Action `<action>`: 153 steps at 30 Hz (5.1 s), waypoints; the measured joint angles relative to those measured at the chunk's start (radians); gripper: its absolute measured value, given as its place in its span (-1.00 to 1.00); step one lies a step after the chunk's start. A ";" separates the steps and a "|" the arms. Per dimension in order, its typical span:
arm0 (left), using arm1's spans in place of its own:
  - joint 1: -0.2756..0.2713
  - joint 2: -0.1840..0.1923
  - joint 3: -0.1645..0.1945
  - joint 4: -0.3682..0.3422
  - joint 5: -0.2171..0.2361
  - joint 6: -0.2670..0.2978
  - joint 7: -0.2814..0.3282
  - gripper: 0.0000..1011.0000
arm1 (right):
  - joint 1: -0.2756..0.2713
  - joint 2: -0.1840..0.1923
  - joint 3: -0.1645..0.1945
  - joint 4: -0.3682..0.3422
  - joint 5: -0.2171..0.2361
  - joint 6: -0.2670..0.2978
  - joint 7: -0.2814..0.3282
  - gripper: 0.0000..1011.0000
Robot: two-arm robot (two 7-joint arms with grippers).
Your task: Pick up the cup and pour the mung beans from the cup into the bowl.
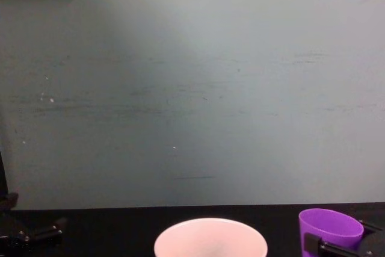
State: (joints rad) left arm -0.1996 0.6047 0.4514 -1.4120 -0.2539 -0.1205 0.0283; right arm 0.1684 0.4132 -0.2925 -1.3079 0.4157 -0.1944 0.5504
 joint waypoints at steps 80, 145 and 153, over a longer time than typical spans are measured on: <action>0.000 0.000 0.000 0.000 0.000 0.000 0.000 0.98 | -0.026 0.046 0.034 -0.161 0.015 0.089 -0.076 0.98; 0.000 0.000 0.000 0.000 0.000 0.000 0.000 0.98 | -0.148 -0.010 0.247 -0.110 -0.133 -0.049 -0.265 0.98; 0.000 0.000 0.000 0.000 0.000 0.000 0.000 0.98 | -0.148 -0.009 0.247 -0.111 -0.133 -0.048 -0.266 0.98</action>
State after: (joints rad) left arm -0.1995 0.6046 0.4514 -1.4120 -0.2539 -0.1206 0.0283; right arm 0.0208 0.4043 -0.0459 -1.4188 0.2826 -0.2428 0.2845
